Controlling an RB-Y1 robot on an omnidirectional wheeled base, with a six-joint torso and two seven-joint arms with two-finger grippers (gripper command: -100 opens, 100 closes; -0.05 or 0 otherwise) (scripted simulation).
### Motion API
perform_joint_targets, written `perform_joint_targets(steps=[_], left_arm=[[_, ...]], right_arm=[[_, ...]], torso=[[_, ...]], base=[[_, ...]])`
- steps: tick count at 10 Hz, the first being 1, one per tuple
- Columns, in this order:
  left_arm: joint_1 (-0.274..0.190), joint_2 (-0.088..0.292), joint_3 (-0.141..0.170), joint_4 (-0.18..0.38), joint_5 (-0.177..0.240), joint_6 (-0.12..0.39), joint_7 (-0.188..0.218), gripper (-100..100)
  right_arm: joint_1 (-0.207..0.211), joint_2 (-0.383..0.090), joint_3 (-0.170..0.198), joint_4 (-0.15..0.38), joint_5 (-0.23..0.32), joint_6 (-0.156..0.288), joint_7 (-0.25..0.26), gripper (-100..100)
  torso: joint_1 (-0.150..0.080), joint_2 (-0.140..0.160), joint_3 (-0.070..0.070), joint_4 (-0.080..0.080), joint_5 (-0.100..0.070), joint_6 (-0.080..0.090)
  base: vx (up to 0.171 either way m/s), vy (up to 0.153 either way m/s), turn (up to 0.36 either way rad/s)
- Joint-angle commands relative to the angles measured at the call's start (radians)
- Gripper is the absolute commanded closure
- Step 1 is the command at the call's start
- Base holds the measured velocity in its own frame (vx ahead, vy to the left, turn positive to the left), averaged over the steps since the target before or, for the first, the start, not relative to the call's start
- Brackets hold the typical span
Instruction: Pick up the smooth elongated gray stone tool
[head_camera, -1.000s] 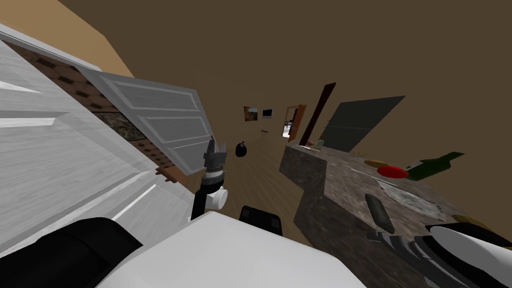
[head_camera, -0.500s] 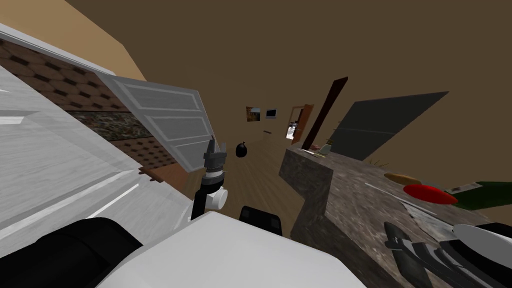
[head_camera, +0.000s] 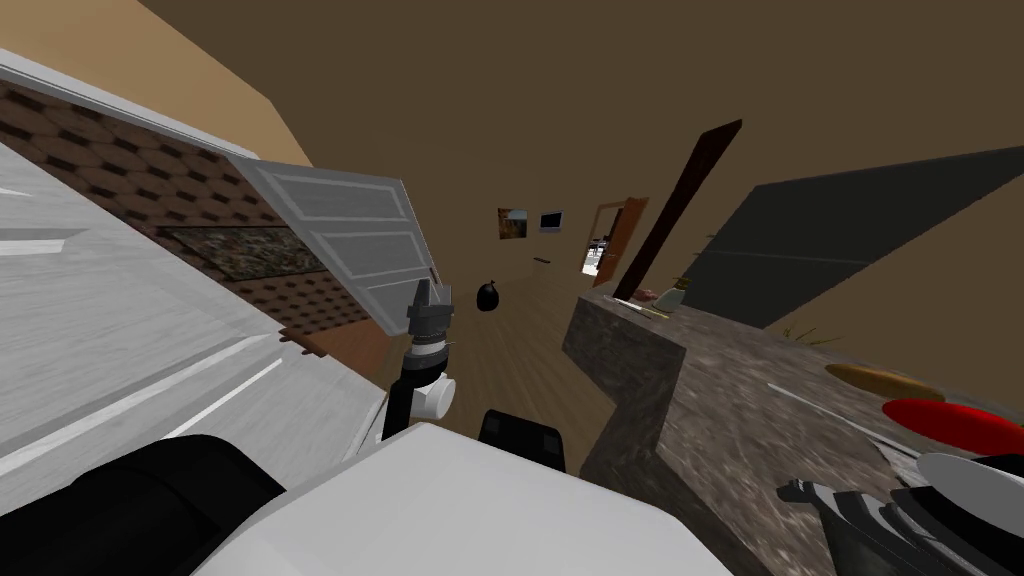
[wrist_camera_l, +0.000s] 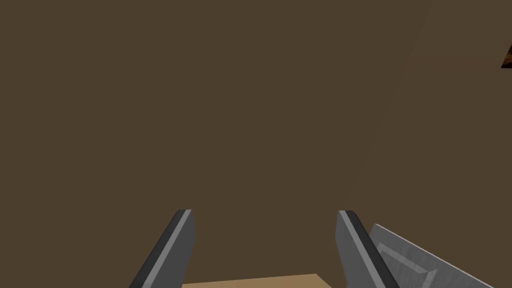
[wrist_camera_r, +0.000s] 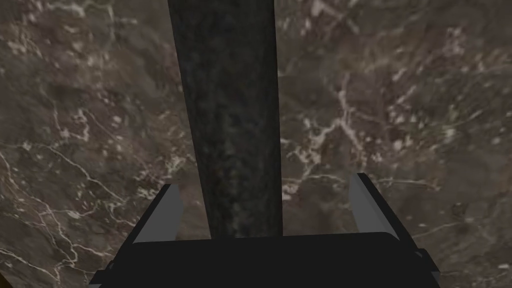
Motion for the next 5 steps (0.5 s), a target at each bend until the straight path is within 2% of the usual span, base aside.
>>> perform_joint_targets(steps=[1,2,4,5], left_arm=[[0.0,0.0,0.0,0.0,0.0,0.0,0.0,0],[0.0,0.0,0.0,0.0,0.0,0.0,0.0,0],[0.0,0.0,0.0,0.0,0.0,0.0,0.0,0],[0.0,0.0,0.0,0.0,0.0,0.0,0.0,0]], right_arm=[[-0.008,0.019,-0.001,0.038,0.009,-0.005,-0.019,-100],[-0.013,0.025,-0.001,0.053,0.012,-0.006,-0.025,-100],[-0.022,0.039,-0.001,0.084,0.018,-0.009,-0.037,-100],[-0.031,0.053,-0.001,0.115,0.025,-0.012,-0.05,-100]], torso=[[0.0,0.0,0.0,0.0,0.0,0.0],[0.0,0.004,0.002,0.001,0.0,0.0],[0.002,0.003,0.002,0.001,0.0,0.001],[0.001,0.001,0.001,0.0,0.0,0.0]], base=[[-0.19,-0.041,0.363],[-0.192,-0.01,0.268],[-0.123,-0.008,0.169],[-0.154,-0.009,0.375]])
